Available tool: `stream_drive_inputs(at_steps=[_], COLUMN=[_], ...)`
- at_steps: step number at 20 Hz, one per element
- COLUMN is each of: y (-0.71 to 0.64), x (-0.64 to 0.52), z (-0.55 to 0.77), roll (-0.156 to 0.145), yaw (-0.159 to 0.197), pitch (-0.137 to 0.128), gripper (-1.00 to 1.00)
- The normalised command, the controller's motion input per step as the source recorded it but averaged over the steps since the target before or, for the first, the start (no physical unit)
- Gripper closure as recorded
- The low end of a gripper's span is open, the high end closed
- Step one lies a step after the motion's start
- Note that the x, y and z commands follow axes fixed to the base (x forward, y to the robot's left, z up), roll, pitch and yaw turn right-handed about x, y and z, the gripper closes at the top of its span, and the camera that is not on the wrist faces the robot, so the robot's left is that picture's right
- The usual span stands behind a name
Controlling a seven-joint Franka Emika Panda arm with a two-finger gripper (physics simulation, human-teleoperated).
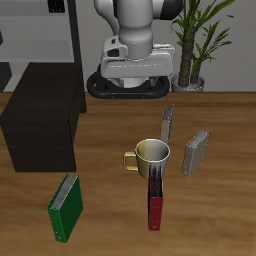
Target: Place the right yellow book upright on top of the shelf and place the white-yellow mug on top of the shelf
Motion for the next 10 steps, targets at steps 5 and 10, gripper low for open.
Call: stream_drive_inputs(at_steps=[5,10], y=[0.12,0.4], x=[-0.05,-0.24], z=[-0.1,-0.09], roll=[-0.02,-0.002], yaw=[-0.059,0.009], pitch=[-0.01,-0.065], gripper=[-1.0,-1.0])
